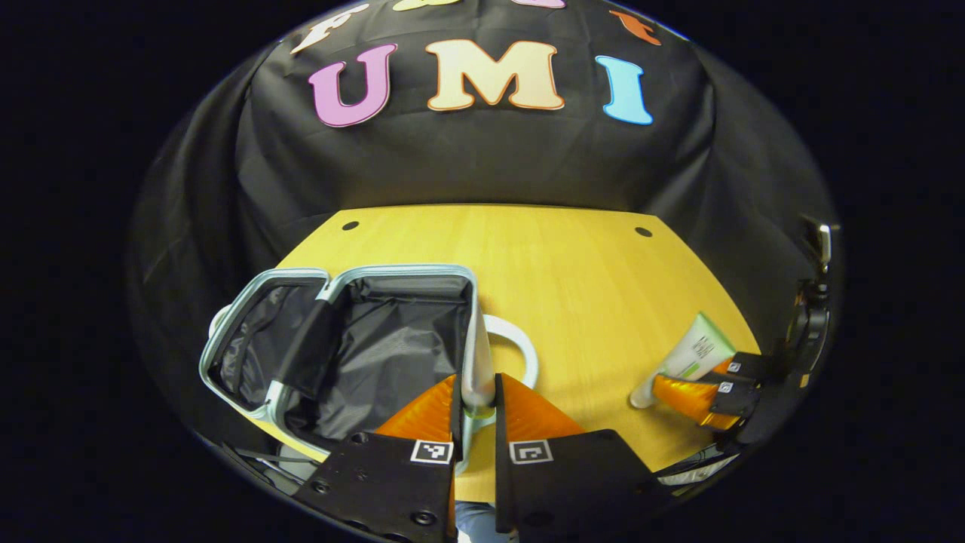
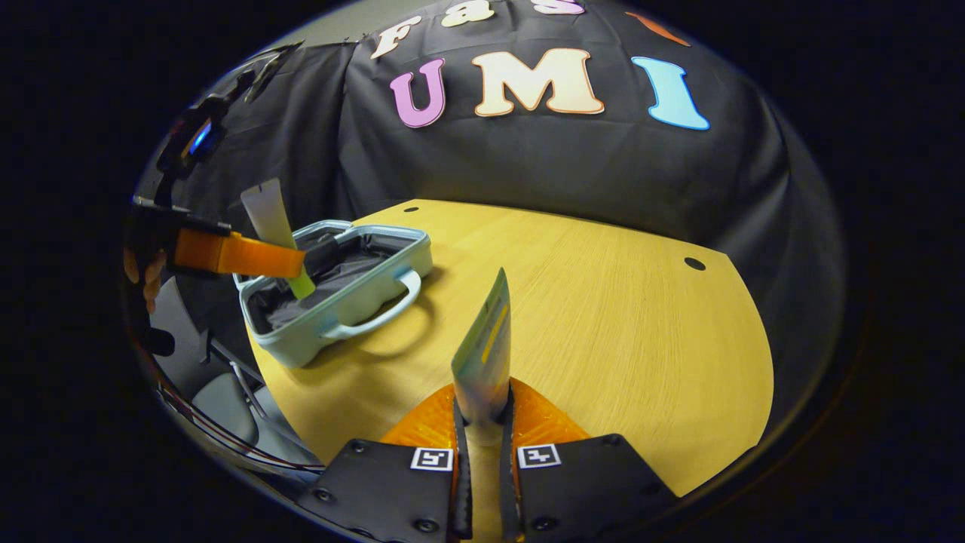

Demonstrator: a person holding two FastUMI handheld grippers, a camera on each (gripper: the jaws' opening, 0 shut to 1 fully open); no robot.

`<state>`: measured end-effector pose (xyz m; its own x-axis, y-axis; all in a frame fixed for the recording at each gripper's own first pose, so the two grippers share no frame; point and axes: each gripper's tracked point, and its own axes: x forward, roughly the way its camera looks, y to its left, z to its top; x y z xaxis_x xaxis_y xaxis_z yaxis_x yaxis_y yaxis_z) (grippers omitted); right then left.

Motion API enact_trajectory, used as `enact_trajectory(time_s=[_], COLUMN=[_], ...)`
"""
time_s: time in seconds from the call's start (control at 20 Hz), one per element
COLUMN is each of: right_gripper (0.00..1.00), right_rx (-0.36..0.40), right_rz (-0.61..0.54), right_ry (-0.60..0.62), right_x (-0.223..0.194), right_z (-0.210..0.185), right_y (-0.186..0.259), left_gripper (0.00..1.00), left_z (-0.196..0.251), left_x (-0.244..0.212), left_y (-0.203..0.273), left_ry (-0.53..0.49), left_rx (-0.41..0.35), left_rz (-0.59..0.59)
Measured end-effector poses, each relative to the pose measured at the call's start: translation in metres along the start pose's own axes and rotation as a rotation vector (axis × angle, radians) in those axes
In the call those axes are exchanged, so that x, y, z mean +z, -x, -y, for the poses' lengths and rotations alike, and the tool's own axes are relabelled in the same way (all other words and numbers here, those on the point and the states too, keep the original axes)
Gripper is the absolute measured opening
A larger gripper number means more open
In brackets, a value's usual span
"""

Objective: First open the suitcase, pack the skin care products into it, and then close the suitcase.

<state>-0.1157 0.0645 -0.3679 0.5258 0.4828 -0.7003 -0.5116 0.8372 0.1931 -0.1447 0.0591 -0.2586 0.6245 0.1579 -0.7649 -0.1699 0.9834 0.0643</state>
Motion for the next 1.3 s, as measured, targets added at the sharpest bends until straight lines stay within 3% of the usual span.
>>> enact_trajectory(time_s=[0.2,0.25,0.45,0.75,0.8,1.0,1.15,1.3], right_gripper=[0.16,0.16,0.16,0.19,0.16,0.20,0.16,0.16], right_rx=[0.051,0.054,0.083,0.090,0.087,0.053,0.024,-0.013], right_rz=[0.044,0.046,0.054,0.028,0.020,-0.051,-0.132,-0.192], right_ry=[-0.030,-0.022,-0.047,-0.076,-0.077,-0.119,-0.191,-0.184], right_x=[0.042,0.050,0.082,0.110,0.113,0.107,0.093,0.077], right_z=[-0.031,-0.039,-0.084,-0.158,-0.169,-0.203,-0.224,-0.236], right_y=[0.003,0.003,0.003,-0.018,-0.022,-0.037,-0.050,-0.055], left_gripper=[0.13,0.12,0.12,0.13,0.13,0.13,0.16,0.24], left_z=[-0.046,-0.013,-0.066,-0.101,-0.103,-0.110,-0.111,-0.115], left_x=[-0.001,-0.009,-0.038,-0.064,-0.065,-0.080,-0.099,-0.083], left_y=[-0.001,-0.010,-0.021,-0.038,-0.040,-0.056,-0.061,-0.067], left_ry=[-0.013,-0.014,-0.054,-0.028,-0.028,-0.032,-0.030,-0.062], left_rx=[0.057,0.050,0.080,-0.002,-0.025,-0.103,-0.163,-0.185], left_rz=[-0.025,-0.046,-0.184,-0.320,-0.326,-0.385,-0.458,-0.393])
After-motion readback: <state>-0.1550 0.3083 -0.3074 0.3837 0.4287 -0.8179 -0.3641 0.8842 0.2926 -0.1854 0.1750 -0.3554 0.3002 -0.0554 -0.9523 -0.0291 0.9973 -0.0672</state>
